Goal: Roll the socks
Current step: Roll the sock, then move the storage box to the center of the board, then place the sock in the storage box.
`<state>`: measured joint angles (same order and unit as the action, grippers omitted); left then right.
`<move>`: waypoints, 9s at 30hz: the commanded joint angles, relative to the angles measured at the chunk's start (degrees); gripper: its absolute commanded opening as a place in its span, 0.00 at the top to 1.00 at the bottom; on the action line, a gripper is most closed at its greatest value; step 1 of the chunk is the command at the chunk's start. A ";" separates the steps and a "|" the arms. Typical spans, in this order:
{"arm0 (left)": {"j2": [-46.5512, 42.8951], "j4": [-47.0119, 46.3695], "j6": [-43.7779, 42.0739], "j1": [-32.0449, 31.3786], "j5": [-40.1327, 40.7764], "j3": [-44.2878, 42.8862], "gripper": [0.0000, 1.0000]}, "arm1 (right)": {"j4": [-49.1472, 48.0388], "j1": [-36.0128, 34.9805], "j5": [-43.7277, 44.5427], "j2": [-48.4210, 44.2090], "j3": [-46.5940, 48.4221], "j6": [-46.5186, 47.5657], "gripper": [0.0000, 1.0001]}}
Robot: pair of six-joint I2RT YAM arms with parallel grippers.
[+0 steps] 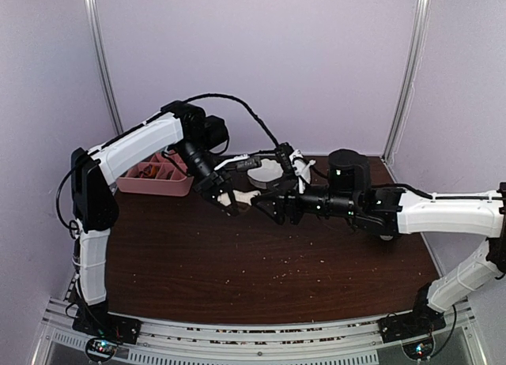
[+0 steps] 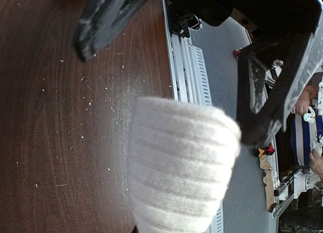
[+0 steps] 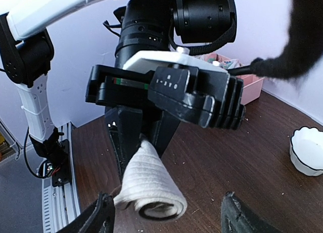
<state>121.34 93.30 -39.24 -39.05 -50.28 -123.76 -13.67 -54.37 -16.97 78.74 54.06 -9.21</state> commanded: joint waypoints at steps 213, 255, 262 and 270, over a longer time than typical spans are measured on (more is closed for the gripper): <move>5.53 -38.71 23.33 17.36 32.91 3.45 1.00 | -40.45 2.91 -3.78 17.29 -15.35 -34.83 0.92; 11.48 -41.97 15.94 15.04 55.17 -0.05 0.48 | -36.42 3.12 -6.08 16.63 -14.08 -34.80 0.91; 4.91 -39.67 15.96 14.97 53.80 -0.89 0.10 | -31.45 3.72 -5.83 14.82 -12.86 -32.62 0.81; -9.00 -41.18 18.51 18.00 53.41 11.60 0.02 | -11.70 5.24 1.34 6.01 -12.20 -22.46 0.00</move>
<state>121.08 53.69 -22.65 -23.68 3.97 -118.32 -36.84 -49.98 -21.04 90.52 40.80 -38.44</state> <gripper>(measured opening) 0.977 0.944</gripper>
